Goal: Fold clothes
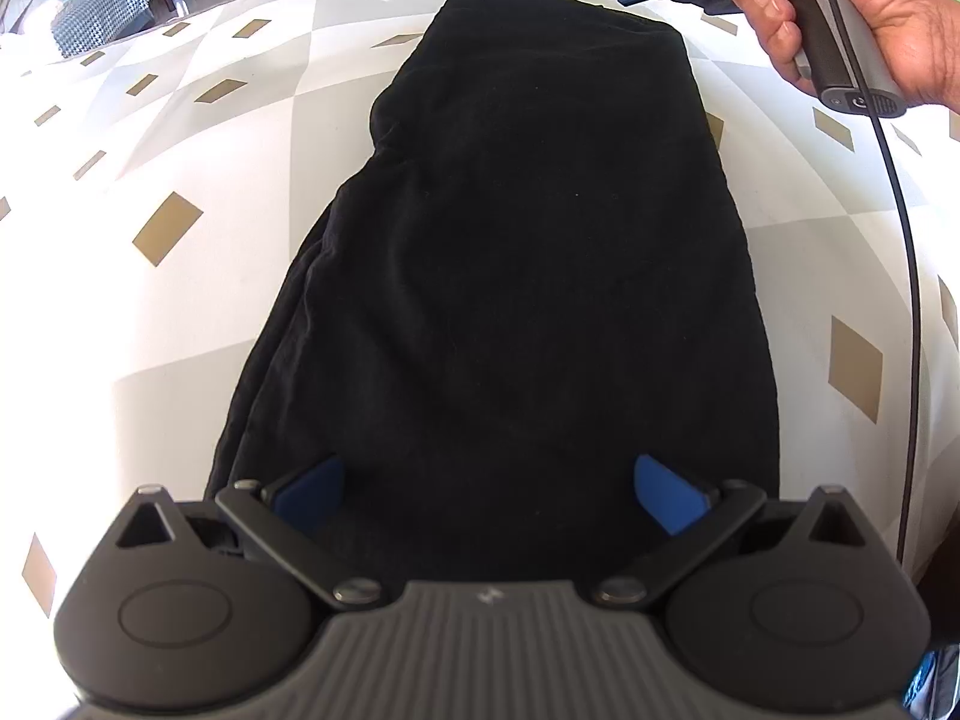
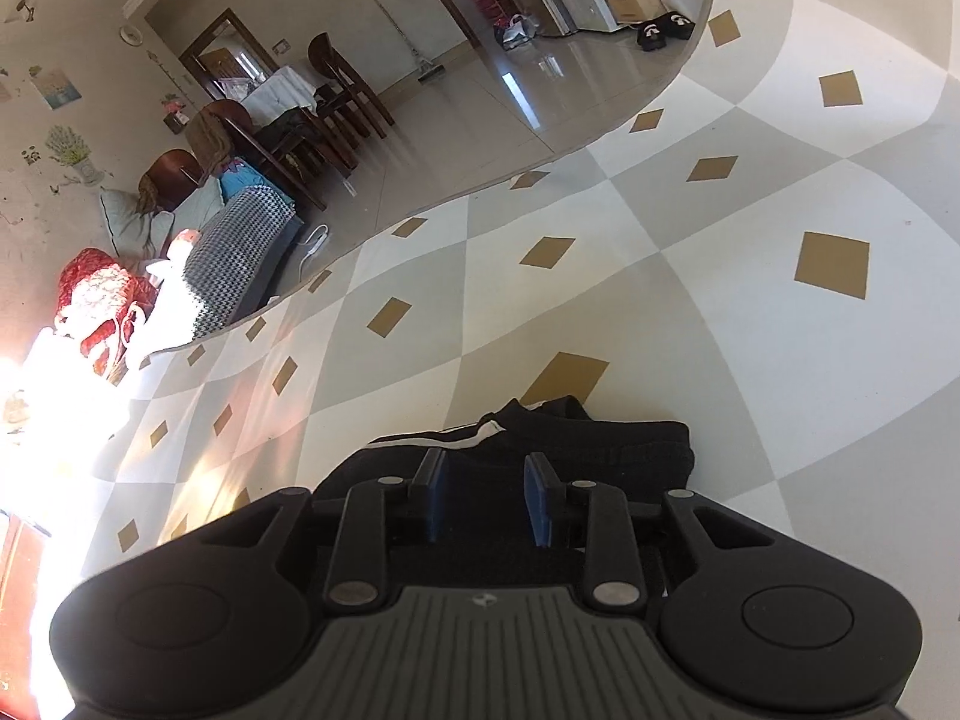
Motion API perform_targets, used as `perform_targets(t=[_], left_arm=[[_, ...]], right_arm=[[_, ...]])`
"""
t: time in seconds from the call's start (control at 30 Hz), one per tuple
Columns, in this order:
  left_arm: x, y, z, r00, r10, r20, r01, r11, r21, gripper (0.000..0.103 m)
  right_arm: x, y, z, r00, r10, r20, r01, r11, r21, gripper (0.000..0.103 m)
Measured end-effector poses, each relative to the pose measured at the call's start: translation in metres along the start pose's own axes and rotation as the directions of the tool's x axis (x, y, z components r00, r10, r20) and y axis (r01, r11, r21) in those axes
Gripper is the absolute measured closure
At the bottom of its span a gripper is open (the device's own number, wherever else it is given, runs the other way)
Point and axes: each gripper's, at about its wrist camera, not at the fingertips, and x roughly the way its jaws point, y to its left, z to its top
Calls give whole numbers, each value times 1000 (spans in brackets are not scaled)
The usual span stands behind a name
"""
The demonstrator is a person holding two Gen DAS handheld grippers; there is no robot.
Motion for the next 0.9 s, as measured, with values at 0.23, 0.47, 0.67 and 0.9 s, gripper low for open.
perform_targets(t=[0.23, 0.47, 0.67, 0.9], left_arm=[[-10, -3, -14, 1000, -3, -3, 3, 1000, 2, 0], [-19, -4, -28, 1000, -10, -2, 10, 1000, 3, 0], [-28, -5, -38, 1000, -12, 2, 12, 1000, 9, 0], [-36, 0, -45, 1000, -20, 5, 20, 1000, -5, 0]], right_arm=[[21, 6, 1, 1000, 23, -4, -23, 999, 44, 73], [43, 4, -3, 1000, -28, -8, 28, 999, 44, 71], [49, 1, -7, 994, -112, -2, 112, 993, -20, 84], [34, -16, -3, 964, -264, 36, 265, 964, -27, 98]])
